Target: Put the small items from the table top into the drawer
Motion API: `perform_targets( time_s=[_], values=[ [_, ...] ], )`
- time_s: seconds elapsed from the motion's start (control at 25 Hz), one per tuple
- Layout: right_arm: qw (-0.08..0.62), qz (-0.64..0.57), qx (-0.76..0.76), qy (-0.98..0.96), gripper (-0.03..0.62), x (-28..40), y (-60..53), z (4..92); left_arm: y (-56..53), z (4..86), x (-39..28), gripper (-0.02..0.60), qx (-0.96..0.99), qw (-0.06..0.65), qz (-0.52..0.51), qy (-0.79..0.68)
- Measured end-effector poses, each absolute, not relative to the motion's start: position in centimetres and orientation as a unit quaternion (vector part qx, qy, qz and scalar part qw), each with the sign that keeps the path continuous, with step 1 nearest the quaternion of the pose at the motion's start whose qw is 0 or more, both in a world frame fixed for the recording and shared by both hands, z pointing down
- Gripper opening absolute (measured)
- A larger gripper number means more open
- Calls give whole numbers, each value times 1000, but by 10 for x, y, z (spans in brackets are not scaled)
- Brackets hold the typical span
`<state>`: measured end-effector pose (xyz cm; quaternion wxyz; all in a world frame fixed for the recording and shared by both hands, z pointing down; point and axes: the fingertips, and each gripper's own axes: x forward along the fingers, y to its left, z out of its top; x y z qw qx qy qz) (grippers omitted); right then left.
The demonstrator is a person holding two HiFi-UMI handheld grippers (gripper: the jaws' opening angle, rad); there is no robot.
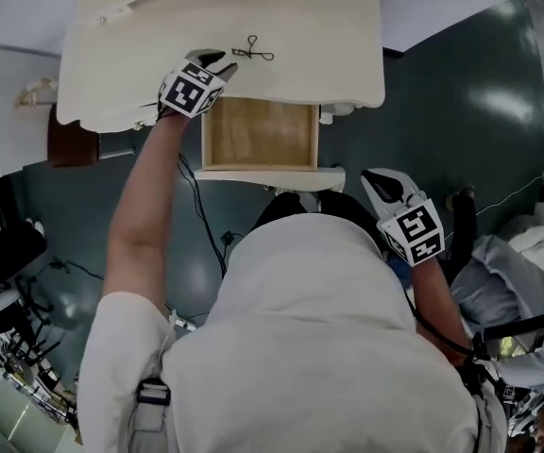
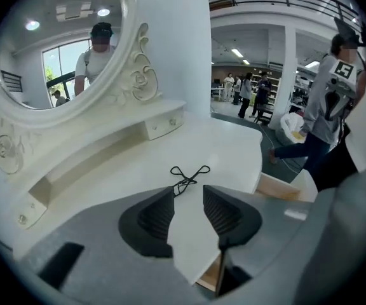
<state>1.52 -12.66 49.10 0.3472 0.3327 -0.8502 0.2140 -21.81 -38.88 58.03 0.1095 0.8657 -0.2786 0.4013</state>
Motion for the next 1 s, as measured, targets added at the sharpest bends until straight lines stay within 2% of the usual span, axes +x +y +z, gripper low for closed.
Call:
perform_targets(
  time_s=[0.36, 0.44, 0.52, 0.68, 1.0],
  values=[
    [350, 246, 364, -828, 6, 38, -131, 497, -425, 616, -199, 160, 852, 51, 480, -204],
    [349, 250, 370, -824, 6, 41, -133, 497, -427, 621, -196, 140, 850, 48, 487, -194],
    [348, 252, 373, -822, 6, 43, -132, 497, -424, 624, -195, 88, 850, 47, 490, -187],
    [344, 248, 376, -824, 6, 48, -123, 493, -405, 623, -190, 29, 849, 39, 494, -182],
    [346, 242, 366, -830, 6, 33, -133, 495, -398, 622, -203, 23, 850, 34, 488, -195]
  ],
)
